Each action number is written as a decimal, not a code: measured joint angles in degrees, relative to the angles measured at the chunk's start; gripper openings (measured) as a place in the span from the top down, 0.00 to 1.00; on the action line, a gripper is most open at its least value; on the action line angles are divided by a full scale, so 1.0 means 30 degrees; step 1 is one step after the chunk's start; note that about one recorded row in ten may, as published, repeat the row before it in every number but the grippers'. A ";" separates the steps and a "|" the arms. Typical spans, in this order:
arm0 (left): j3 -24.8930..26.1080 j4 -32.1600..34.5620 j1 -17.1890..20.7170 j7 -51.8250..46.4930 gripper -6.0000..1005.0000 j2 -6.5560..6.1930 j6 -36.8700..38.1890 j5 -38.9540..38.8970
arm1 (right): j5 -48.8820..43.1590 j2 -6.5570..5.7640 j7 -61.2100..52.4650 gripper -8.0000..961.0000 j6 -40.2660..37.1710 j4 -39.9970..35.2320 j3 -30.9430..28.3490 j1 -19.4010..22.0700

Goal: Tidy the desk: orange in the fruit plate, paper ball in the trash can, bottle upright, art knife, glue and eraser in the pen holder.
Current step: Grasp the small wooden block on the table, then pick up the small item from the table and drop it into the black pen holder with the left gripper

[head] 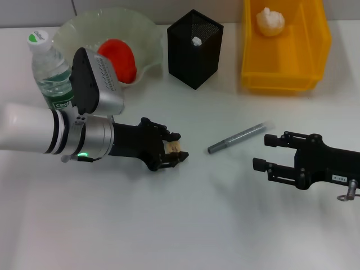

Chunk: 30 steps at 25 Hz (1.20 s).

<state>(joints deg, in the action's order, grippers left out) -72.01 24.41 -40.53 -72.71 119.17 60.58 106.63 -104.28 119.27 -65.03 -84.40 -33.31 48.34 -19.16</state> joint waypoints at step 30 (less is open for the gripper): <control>-0.8882 0.0964 0.0211 0.8993 0.61 -0.0001 -0.3673 -2.6799 | 0.0046 0.0001 0.0465 0.32 0.0129 0.1055 -0.0032 -0.0523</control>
<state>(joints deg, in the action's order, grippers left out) -98.66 27.30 -39.89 -45.73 119.17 49.56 26.23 -104.14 119.27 -63.64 -84.02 -30.15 48.24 -20.73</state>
